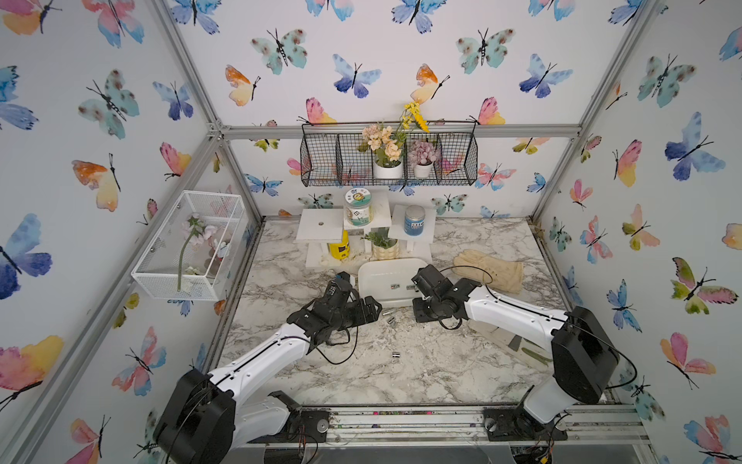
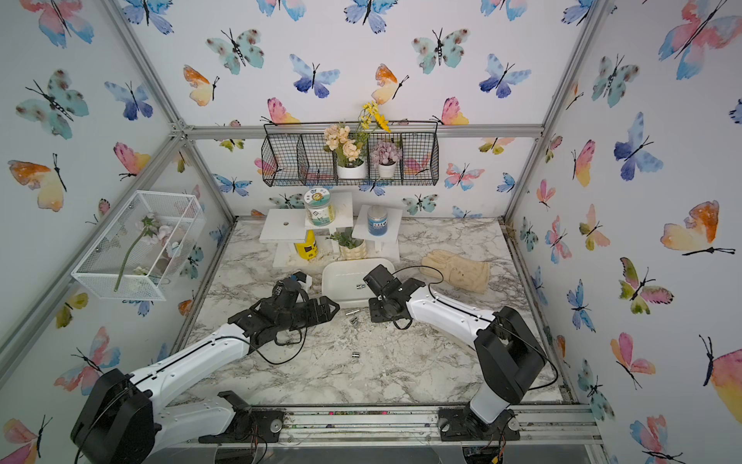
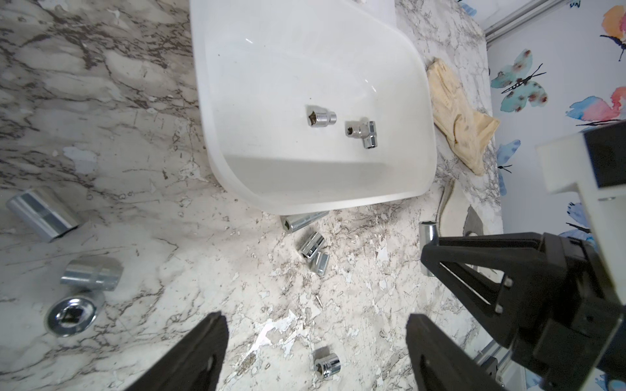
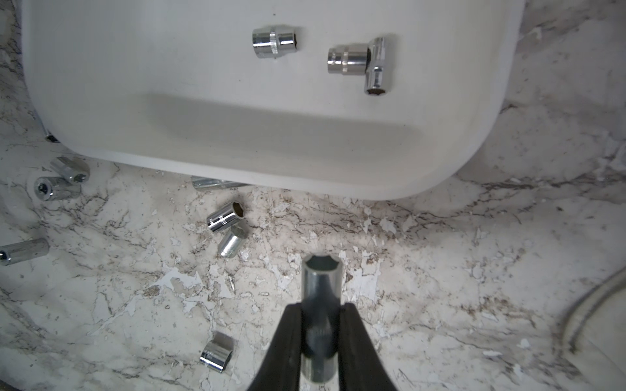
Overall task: Put the socket on the desktop into the storage box
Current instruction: Place the socket head in the storage box.
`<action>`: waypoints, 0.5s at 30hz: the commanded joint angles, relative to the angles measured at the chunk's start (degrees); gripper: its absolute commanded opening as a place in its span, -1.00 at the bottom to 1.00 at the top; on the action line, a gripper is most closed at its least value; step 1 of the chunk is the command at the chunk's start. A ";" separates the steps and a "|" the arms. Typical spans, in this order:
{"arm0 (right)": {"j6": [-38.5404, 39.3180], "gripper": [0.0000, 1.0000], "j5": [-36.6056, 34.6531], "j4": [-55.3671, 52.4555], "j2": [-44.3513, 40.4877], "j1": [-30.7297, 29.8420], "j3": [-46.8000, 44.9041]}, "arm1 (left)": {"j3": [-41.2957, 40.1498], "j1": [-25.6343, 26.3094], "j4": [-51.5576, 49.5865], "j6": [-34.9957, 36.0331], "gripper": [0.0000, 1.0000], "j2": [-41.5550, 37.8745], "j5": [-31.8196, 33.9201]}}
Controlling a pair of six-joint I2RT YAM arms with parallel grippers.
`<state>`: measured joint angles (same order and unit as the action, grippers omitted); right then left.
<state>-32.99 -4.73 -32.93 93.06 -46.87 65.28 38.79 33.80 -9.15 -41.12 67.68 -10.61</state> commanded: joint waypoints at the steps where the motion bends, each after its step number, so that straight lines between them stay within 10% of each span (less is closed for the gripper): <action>1: 0.94 -0.62 -2.02 -1.11 -0.88 -0.24 3.57 | 0.74 -0.29 0.02 0.52 0.75 -0.21 -1.21; 15: 5.14 -0.62 -0.42 -1.09 10.85 -0.24 18.23 | -1.70 -6.08 -4.64 1.52 0.75 -8.32 -1.35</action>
<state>-29.43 -4.75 -32.77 101.97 -46.87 80.95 37.85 29.02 -11.38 -40.95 60.80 -10.61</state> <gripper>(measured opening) 0.196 0.876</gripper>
